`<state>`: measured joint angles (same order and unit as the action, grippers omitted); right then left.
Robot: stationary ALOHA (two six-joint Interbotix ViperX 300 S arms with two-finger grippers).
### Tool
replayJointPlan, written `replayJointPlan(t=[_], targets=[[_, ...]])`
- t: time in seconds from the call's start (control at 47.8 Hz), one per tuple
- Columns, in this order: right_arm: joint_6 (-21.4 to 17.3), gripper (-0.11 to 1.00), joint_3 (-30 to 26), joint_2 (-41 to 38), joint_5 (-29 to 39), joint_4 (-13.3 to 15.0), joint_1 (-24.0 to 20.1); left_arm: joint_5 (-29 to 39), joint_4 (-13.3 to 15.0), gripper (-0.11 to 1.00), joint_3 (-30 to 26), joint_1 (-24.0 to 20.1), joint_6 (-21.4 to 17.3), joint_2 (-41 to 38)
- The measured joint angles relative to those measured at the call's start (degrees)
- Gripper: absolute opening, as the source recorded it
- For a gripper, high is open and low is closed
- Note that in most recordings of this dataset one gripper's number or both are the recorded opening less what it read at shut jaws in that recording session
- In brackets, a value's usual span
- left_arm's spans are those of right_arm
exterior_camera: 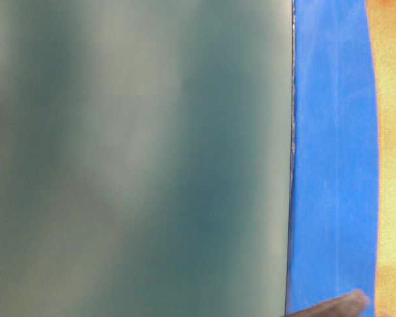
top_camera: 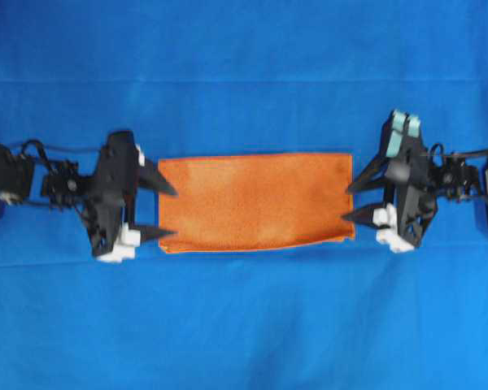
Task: Fold the orange towel.
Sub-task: 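Release the corners and lift both grippers away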
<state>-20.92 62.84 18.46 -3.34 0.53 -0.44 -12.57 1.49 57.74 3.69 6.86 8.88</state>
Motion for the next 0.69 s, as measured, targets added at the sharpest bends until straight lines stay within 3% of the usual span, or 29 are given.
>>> replayJointPlan(t=[0.293,0.69], targets=[[0.44,0.63,0.0,3.96,3.16,4.13,10.37,0.53,0.0,0.73,0.97,-6.5,-3.78,2.37],[0.53,0.63,-1.32,-2.02,2.81,7.03,13.1,0.79,0.0,0.73,0.7,-8.88,-4.83,-0.88]])
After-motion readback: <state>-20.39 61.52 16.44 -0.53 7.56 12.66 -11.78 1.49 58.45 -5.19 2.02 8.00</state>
